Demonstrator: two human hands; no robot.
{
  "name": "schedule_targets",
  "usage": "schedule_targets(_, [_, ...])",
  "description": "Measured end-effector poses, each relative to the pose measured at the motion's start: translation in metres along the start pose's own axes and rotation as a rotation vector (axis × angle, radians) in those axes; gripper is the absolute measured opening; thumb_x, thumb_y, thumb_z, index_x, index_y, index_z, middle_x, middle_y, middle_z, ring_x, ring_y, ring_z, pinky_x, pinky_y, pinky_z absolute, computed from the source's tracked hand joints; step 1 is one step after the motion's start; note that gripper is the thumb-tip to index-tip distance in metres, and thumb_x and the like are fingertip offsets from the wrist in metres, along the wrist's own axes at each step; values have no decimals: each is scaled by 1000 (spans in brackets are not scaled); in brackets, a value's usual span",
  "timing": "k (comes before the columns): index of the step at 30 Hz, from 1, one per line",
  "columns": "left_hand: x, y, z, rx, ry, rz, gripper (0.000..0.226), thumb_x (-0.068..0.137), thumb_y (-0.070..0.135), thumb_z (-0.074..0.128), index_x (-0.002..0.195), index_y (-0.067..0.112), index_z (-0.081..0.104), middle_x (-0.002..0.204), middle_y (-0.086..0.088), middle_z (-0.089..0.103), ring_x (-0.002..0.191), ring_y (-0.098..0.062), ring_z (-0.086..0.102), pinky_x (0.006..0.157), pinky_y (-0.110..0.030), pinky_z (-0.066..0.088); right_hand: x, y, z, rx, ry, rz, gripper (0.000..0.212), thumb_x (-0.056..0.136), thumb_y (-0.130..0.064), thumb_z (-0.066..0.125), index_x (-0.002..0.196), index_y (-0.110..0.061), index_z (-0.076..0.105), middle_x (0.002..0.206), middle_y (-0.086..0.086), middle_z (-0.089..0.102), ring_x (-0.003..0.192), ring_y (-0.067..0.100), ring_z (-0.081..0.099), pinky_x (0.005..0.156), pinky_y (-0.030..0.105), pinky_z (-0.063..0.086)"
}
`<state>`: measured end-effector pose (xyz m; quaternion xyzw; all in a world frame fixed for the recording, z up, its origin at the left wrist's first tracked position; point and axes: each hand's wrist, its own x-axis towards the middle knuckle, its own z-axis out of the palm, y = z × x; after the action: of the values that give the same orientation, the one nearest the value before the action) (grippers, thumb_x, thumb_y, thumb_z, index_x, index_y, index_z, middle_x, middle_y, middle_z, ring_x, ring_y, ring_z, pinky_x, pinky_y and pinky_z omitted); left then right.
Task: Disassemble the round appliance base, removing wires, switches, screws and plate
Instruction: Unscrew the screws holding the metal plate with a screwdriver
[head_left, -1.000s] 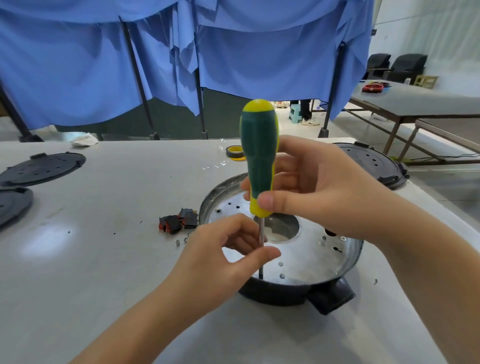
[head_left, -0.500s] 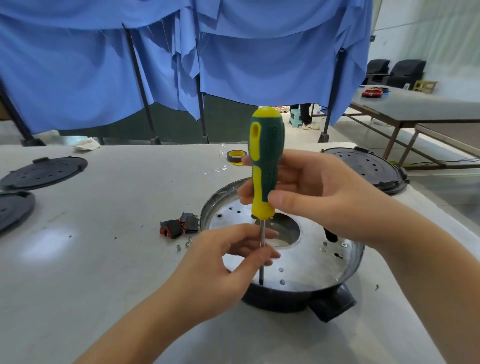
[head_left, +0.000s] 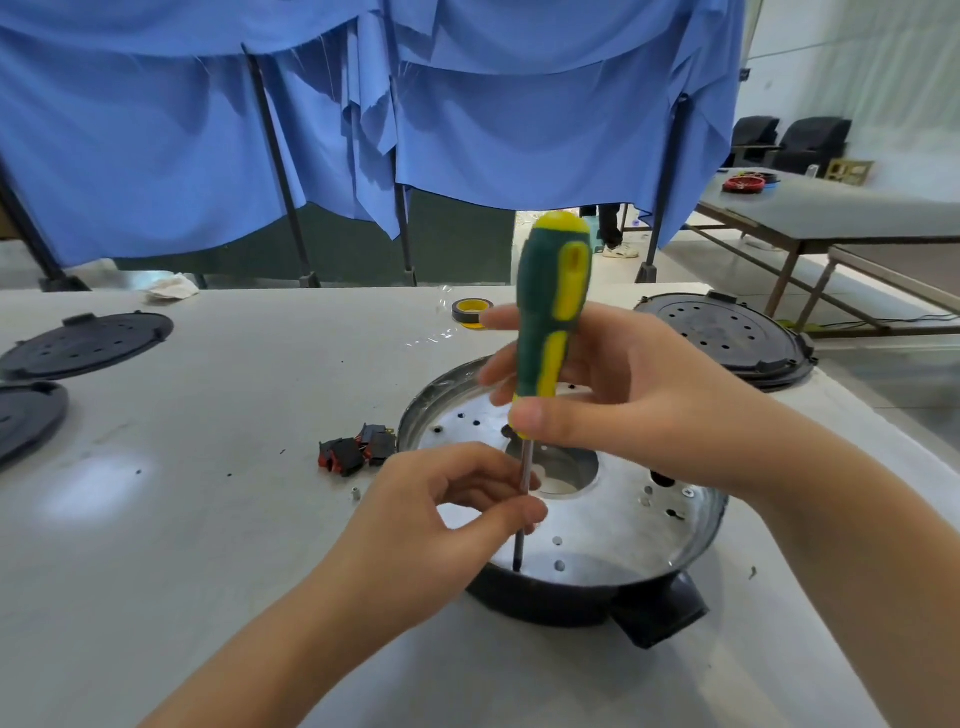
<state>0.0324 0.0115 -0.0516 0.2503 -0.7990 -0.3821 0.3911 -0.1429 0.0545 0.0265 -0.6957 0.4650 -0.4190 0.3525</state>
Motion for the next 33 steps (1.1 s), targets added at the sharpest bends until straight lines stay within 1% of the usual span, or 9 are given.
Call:
schedule_targets(4, [1,-1,0,10,62,-6,24,65,36,80,82,24,68,72,10,72,67,-11,69,67,-21,55,3,0,4,-95,82,-9,45,65,-29,79,108,-22,66,92,-4,72,83,16,70,81,33,58])
schedule_targets(8, [0,0,-3,1,-47,8,13,82,21,68,93,28,72,84,13,75,80,-9,72,76,-18,54,-1,1,-1,74,-41,-10,47,80,-2,68,125,-7,54,106,9,72,99,19,70,86,31,56])
schedule_targets(11, [1,0,-3,-31,-32,-9,11,78,18,72,86,24,72,77,11,75,73,-8,72,73,-17,54,-1,1,-1,46,-48,15,53,81,-9,68,131,-16,51,110,3,71,105,15,67,90,30,54])
schedule_targets(16, [2,0,-2,-27,38,-40,18,67,26,80,81,22,70,73,7,72,67,-9,69,69,-22,55,2,0,2,-120,71,-1,49,69,-21,82,115,-23,64,87,-4,70,78,7,68,75,23,55])
schedule_targets(21, [0,3,-6,9,-98,-9,15,83,19,66,93,29,71,85,14,75,81,-8,72,76,-16,53,-2,0,-3,93,-48,-9,53,78,3,70,126,-7,52,109,8,71,102,20,69,85,30,56])
schedule_targets(23, [0,3,-5,5,-64,-14,12,79,20,70,87,28,71,78,13,74,75,-7,72,73,-17,54,-2,0,-1,54,-62,4,56,78,-5,70,130,-15,50,113,1,70,106,14,66,87,27,54])
schedule_targets(27, [1,1,-2,13,37,-24,20,65,31,80,81,24,70,70,10,72,66,-9,69,69,-25,57,1,-1,4,-117,31,20,57,69,-29,81,122,-27,61,87,-15,68,88,5,67,80,21,54])
schedule_targets(31, [0,3,-5,20,-81,-13,13,79,25,70,92,28,73,85,14,75,80,-7,71,76,-22,56,-1,-3,0,-14,4,-13,58,69,-9,80,122,-10,58,90,6,72,88,26,70,83,34,57])
schedule_targets(33, [-1,4,-6,-8,-106,-15,16,82,19,67,93,29,72,86,15,75,80,-5,72,76,-16,54,-3,-2,-1,72,-37,-11,55,74,3,74,124,-1,52,100,10,73,95,23,71,84,32,57])
